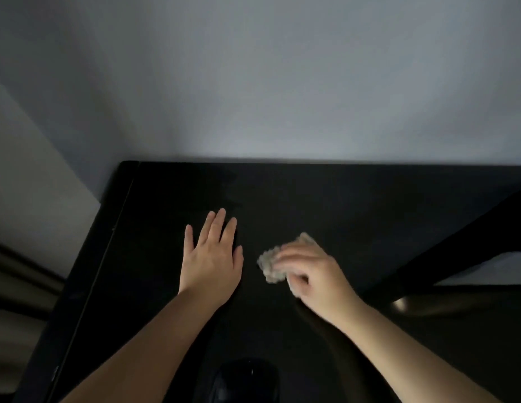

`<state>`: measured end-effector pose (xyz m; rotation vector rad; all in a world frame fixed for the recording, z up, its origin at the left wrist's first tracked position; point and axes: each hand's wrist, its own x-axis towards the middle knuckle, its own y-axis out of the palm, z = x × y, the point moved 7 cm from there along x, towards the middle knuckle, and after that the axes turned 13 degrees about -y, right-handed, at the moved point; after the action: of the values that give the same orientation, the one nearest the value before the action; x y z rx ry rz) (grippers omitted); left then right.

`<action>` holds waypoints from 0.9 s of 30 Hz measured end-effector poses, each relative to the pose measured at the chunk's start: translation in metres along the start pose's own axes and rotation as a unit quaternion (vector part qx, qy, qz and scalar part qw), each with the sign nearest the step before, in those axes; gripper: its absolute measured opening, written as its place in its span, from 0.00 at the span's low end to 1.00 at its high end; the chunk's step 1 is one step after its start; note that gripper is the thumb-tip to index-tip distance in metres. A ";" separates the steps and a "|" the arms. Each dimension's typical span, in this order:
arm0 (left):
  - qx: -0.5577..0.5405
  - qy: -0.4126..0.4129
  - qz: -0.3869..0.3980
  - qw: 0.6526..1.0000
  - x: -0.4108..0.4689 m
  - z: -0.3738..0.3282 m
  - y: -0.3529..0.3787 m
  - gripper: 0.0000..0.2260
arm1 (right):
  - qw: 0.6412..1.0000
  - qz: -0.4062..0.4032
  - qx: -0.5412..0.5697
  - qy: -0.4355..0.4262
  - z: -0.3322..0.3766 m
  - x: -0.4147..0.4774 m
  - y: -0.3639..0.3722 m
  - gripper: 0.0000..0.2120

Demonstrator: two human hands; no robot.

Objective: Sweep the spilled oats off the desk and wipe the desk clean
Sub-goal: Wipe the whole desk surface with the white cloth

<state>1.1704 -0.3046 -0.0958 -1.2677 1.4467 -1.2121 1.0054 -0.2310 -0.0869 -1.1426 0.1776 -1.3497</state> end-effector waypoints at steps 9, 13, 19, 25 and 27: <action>0.001 -0.034 0.024 0.999 0.066 -0.001 0.012 0.24 | 0.996 -0.033 -0.050 0.068 -0.093 0.084 -0.009 0.14; -0.009 -0.039 0.012 0.999 0.063 0.000 0.012 0.25 | 0.998 0.044 0.025 -0.036 -0.063 0.058 -0.004 0.11; -0.017 -0.038 0.003 0.999 0.063 0.001 0.010 0.25 | 0.989 -0.088 -0.060 0.102 -0.134 0.128 -0.012 0.13; -0.021 -0.032 0.002 0.999 0.064 0.003 0.012 0.26 | 1.000 0.015 0.001 -0.025 -0.091 0.111 0.012 0.13; -0.023 -0.027 0.004 0.999 0.063 0.004 0.013 0.28 | 0.999 -0.034 -0.023 0.000 -0.109 0.115 -0.001 0.15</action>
<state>1.1635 -0.3678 -0.1092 -1.3155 1.4454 -1.1365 0.9639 -0.3839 -0.0833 -1.1964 0.1728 -1.4125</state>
